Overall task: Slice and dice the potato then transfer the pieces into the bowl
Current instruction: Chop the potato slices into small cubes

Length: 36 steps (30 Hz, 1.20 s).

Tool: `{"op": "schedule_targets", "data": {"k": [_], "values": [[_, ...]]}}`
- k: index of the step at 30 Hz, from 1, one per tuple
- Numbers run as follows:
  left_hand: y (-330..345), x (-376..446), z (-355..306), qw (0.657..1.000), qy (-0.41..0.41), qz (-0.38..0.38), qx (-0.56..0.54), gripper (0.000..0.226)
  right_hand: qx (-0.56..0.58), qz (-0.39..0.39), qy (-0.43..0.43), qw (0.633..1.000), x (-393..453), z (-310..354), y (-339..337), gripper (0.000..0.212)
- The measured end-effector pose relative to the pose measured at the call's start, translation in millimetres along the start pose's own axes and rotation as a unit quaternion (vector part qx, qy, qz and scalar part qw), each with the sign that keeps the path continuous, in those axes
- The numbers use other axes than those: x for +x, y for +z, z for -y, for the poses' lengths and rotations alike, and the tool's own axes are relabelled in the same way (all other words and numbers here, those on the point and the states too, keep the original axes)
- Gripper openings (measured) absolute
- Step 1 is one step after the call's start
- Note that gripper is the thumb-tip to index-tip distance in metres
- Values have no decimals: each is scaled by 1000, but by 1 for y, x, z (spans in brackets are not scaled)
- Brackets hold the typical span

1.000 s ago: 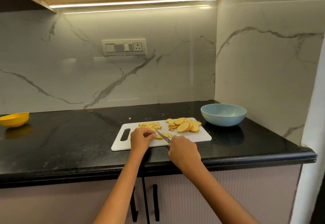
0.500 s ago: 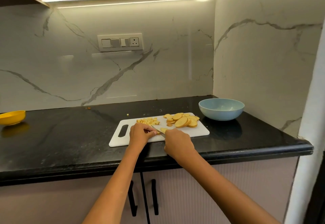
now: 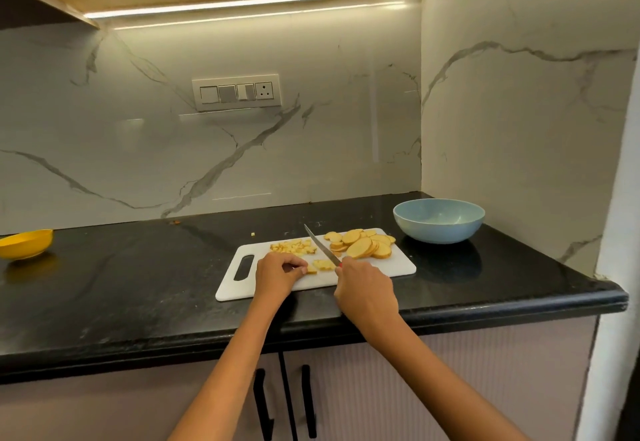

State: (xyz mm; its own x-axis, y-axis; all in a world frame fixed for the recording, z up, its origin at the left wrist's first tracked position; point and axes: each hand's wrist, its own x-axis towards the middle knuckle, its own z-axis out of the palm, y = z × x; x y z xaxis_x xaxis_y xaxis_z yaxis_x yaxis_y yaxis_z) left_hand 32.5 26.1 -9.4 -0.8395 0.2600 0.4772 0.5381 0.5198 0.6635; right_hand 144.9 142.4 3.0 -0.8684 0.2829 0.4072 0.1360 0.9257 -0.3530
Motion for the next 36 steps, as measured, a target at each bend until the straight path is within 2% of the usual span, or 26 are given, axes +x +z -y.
{"op": "schedule_targets", "data": {"k": [3,6,9,11,13,15,19,21,24,26,33,36], "values": [[2,3,2,1000,7,5,16,11,39,-13,5,999,13,-7,4,26],[8,10,4,998,43,2,47,14,87,-59,-2,994,29,-13,8,29],[15,23,3,990,105,82,35,16,130,-106,-4,986,48,-19,11,29],[21,31,4,976,143,147,69,23,136,-122,-6,983,60,-22,13,27],[25,38,5,965,155,176,116,25,139,-127,-20,982,70,-23,15,25],[26,46,8,962,172,156,142,19,136,-134,-42,981,83,-24,17,25],[18,66,20,937,226,91,249,52,106,-140,-73,982,115,-27,21,28],[16,78,29,943,210,75,248,53,101,-144,-77,981,131,-29,23,29],[16,91,37,975,154,27,159,20,112,-159,-73,978,146,-35,23,29],[17,95,38,983,130,26,127,9,130,-174,-71,974,151,-39,23,28],[8,96,38,996,85,32,23,19,154,-203,-59,965,150,-45,21,28],[-9,90,31,995,51,79,-15,10,160,-212,-48,963,149,-48,19,28]]}}
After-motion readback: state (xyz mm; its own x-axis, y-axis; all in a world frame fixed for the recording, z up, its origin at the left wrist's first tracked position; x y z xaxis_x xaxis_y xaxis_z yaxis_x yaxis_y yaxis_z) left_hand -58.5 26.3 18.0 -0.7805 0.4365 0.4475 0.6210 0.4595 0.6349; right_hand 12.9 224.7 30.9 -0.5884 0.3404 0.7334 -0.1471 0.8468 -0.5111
